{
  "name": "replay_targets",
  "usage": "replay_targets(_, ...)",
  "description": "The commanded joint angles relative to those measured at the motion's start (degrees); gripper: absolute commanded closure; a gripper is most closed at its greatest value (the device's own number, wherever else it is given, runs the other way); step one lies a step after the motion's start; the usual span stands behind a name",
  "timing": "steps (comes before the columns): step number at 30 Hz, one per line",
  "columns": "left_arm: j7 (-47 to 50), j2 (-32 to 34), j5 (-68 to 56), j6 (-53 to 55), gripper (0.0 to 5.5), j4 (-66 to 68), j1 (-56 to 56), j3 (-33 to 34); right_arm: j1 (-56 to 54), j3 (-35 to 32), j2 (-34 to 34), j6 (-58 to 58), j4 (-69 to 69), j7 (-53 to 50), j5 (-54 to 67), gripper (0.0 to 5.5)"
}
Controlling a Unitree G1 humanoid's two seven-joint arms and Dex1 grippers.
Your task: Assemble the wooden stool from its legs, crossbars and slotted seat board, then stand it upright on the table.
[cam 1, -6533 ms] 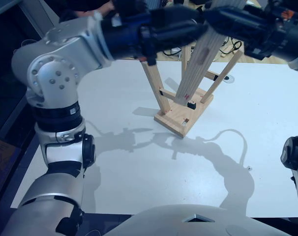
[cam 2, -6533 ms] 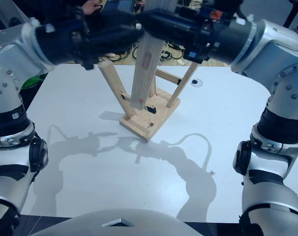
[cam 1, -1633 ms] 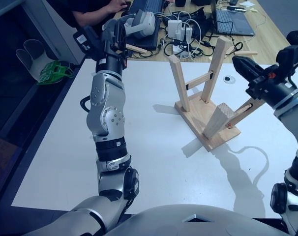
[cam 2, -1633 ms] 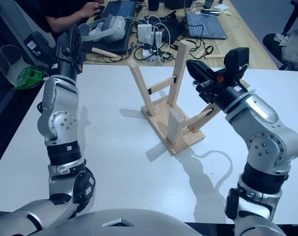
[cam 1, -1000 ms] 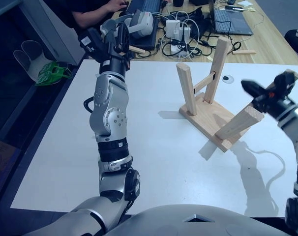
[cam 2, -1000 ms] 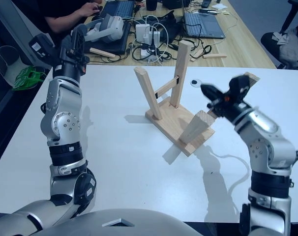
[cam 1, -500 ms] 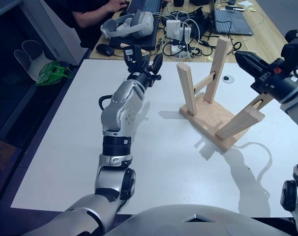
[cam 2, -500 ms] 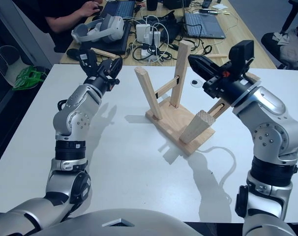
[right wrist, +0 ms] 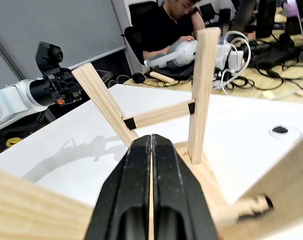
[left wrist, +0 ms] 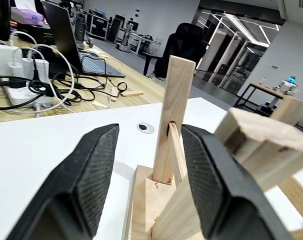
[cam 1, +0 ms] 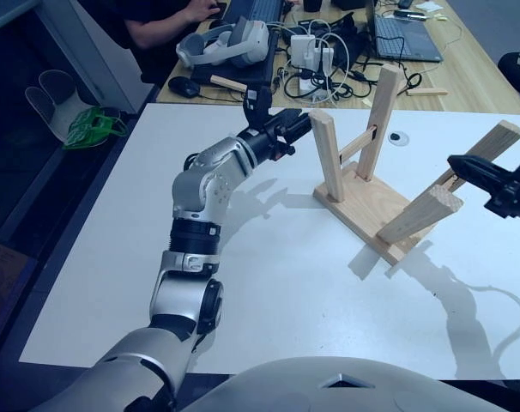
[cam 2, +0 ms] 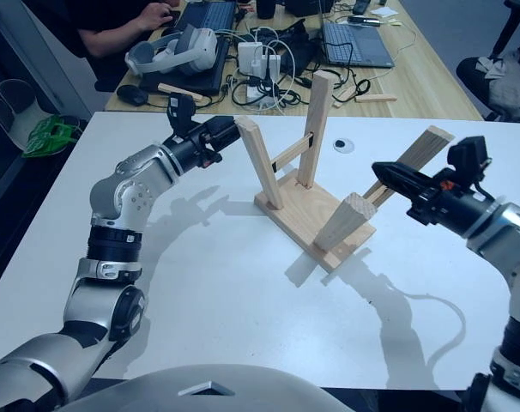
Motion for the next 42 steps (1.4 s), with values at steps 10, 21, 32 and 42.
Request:
replay_targets(10, -9.0, 4.3, -6.3, 9.3, 3.22, -15.3, 6.1, -4.4, 8.7, -5.9, -3.4, -4.2, 8.9, 6.0, -6.6, 5.44)
replay_targets(21, 16.3, 2.6, 1.1, 21.1, 3.22, -26.5, 10.2, -5.0, 11.1, 0.8, -4.6, -14.7, 21.8, 4.4, -23.7, 5.44)
replay_targets(32, 20.9, 5.0, 7.8, 30.8, 4.46, -31.0, 20.4, -19.4, 14.9, 16.7, 2.7, -28.1, 26.8, 2.4, -38.4, 5.50)
replay_targets(42, 14.4, 5.8, 12.2, 25.5, 5.48, -21.5, 15.5, -29.4, 12.6, 19.8, 5.9, -31.1, 27.8, 3.8, -37.9, 5.50)
